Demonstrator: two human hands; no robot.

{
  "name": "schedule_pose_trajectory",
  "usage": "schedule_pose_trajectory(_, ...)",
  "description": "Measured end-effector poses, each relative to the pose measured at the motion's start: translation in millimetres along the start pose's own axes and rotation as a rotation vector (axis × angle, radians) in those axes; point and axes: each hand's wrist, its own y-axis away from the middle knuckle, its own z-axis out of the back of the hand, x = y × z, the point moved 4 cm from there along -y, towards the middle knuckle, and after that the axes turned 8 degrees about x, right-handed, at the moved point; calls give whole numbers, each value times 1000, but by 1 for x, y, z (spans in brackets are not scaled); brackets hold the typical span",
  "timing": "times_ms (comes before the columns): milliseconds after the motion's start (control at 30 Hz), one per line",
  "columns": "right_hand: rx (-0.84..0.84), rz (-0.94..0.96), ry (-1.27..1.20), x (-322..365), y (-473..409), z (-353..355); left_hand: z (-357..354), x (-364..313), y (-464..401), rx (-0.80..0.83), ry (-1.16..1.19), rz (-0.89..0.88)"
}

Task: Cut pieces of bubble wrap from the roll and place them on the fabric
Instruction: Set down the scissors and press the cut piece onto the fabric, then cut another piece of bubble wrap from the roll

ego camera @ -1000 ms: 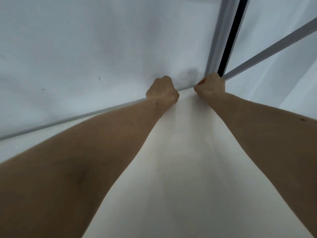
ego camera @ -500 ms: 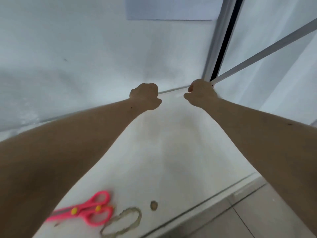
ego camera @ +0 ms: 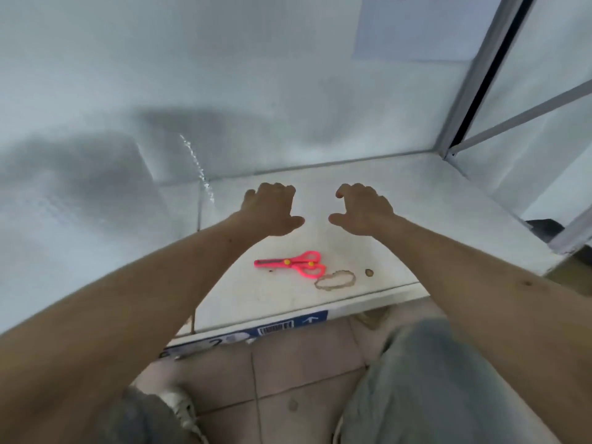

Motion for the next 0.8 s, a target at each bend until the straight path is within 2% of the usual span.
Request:
schedule_pose_trajectory(267, 72, 39, -23, 55, 40, -35, -34, 65, 71, 19, 101, 117)
schedule_pose_trajectory(433, 161, 51, 24, 72, 52, -58, -60, 99, 83, 59, 270, 218)
schedule_pose_trajectory(667, 164, 26, -22, 72, 42, -62, -67, 125, 68, -26, 701, 352)
schedule_pose_trajectory(800, 130, 21, -138, 70, 30, -63, -71, 134, 48, -158, 1194, 507)
